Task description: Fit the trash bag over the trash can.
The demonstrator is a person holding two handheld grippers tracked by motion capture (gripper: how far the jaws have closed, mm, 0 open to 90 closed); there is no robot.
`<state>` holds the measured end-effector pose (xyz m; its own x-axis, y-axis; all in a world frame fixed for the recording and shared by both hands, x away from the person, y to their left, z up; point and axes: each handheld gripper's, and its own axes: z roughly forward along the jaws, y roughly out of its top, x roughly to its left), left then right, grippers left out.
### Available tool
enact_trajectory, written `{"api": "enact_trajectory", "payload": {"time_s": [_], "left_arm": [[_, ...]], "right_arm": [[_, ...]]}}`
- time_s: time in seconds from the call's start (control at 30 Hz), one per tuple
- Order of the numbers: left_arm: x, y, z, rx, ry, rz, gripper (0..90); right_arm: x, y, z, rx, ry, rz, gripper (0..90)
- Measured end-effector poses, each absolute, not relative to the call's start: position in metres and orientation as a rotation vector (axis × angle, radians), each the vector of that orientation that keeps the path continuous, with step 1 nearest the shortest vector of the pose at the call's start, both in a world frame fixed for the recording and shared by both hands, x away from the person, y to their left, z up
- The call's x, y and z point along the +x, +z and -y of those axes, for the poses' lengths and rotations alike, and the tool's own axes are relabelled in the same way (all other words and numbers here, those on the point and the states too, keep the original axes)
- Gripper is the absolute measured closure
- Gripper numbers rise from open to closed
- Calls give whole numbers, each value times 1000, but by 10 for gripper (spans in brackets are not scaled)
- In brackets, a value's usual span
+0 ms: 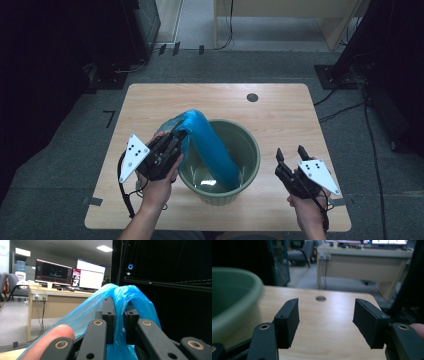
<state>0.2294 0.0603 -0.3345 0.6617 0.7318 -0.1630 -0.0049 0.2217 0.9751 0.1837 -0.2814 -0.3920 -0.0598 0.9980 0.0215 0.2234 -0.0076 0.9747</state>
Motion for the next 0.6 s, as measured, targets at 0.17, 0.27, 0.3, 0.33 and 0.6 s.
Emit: {"api": "enact_trajectory", "payload": {"time_s": [0.17,0.27,0.3,0.33,0.6], "left_arm": [[228,-333,-56,1258,561,-708,827],[226,-330,-53,1261,570,-701,827],[226,-329,-52,1259,571,-698,826],[225,-328,-51,1259,573,-696,825],[223,-324,-46,1252,567,-689,817]], "right_arm": [[175,-362,261,1263,1259,-1429,392],[171,-348,244,1203,1312,-1459,392],[171,-345,240,1187,1322,-1466,392],[170,-342,234,1167,1336,-1477,392],[169,-325,197,1062,1422,-1546,390]]}}
